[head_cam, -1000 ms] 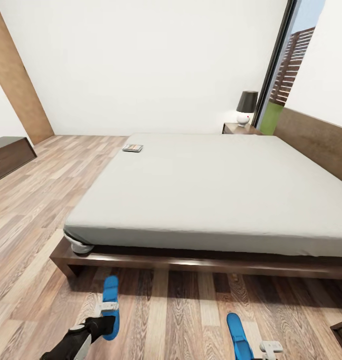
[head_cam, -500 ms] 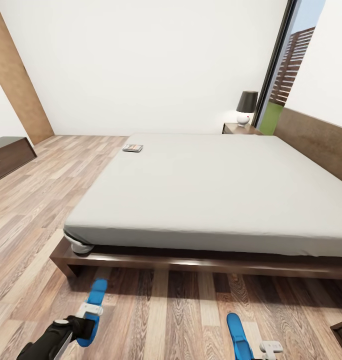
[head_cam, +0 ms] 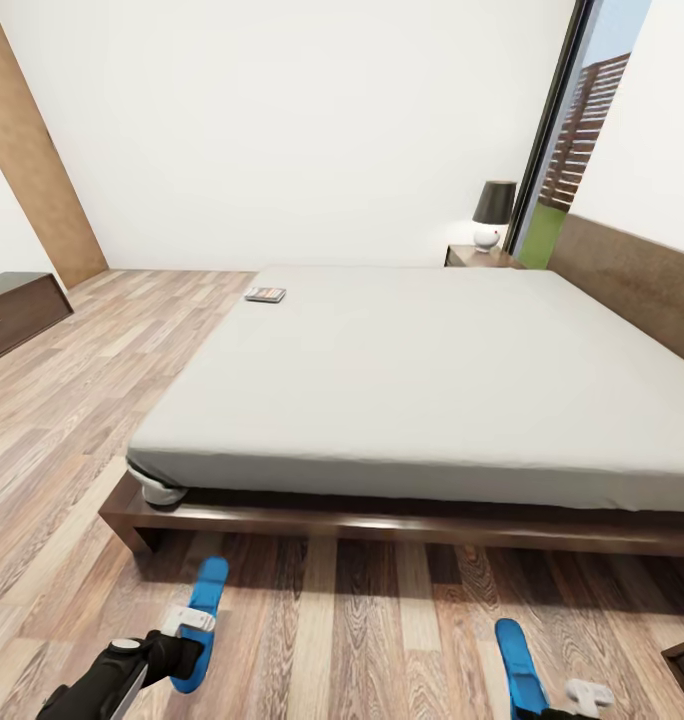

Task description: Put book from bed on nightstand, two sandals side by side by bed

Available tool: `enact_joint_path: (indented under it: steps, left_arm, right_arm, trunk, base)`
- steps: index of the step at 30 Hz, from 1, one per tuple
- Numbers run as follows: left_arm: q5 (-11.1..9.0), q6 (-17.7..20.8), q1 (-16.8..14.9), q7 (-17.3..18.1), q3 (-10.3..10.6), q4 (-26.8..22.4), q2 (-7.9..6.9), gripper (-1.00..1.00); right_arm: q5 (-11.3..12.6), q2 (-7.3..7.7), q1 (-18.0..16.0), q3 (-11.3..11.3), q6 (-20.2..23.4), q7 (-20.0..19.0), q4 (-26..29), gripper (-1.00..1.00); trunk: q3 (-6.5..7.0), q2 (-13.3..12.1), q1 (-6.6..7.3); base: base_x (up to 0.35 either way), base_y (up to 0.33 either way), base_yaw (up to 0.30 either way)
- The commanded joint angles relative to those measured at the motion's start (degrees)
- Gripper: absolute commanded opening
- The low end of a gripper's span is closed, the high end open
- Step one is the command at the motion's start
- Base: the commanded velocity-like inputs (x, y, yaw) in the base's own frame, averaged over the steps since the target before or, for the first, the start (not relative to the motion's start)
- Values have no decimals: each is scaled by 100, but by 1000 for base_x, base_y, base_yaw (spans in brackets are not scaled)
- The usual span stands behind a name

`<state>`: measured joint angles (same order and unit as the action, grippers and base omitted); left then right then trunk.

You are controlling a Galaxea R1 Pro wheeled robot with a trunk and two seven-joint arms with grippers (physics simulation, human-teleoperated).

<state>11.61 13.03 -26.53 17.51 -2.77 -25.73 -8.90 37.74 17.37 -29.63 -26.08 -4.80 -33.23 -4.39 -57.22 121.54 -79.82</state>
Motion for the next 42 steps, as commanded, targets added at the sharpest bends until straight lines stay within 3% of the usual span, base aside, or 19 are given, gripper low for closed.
enact_joint_path:
  steps: [1,4,5,7,11,14,17,21,24,42]
  left_arm:
    - [58,26,-1,42,-34,-12,43,-100]
    - [67,25,0,36,-34,-11,137,-100]
    - [68,24,4,35,-35,-11,154,-100]
    - [68,24,7,38,-38,-11,165,-100]
    - [62,24,7,41,-39,-11,176,-100]
    - [61,24,11,42,-33,-11,178,-100]
    - [61,24,15,42,-31,-11,178,-100]
    - [61,24,16,47,-31,-11,188,-100]
    - [55,24,16,44,-31,-11,245,-100]
    - [8,42,16,39,-39,-11,266,-100]
  right_arm:
    - [63,280,-12,27,92,-238,-17,-100]
    - [66,595,-19,79,874,-1121,4,-100]
    - [66,658,-26,91,1317,-1695,14,-100]
    - [63,707,-46,100,1805,-2882,114,-100]
    - [62,793,-51,105,2502,-3648,833,-100]
    - [62,843,-59,134,2915,-3711,1449,-100]
    - [62,983,-67,328,2998,-3696,1589,-100]
    - [58,1104,-69,1480,3021,-3692,1607,-100]
    - [54,1109,-69,1795,3023,-3686,1599,-100]
    - [49,1111,-68,1879,3028,-3691,1591,-100]
  trunk:
    - [-23,44,-22]
    - [-77,164,-87]
    - [-95,204,-109]
    - [-131,285,-153]
    - [-202,445,-241]
    - [-256,565,-307]
    - [-310,686,-373]
    - [-382,846,-461]
    - [-436,966,-527]
    - [-759,1688,-922]
  base:
    - [0,0,0]
    - [0,0,0]
    - [0,0,0]
    - [0,0,0]
    - [0,0,0]
    - [0,0,0]
    - [0,0,0]
    - [0,0,0]
    - [0,0,0]
    - [0,0,0]
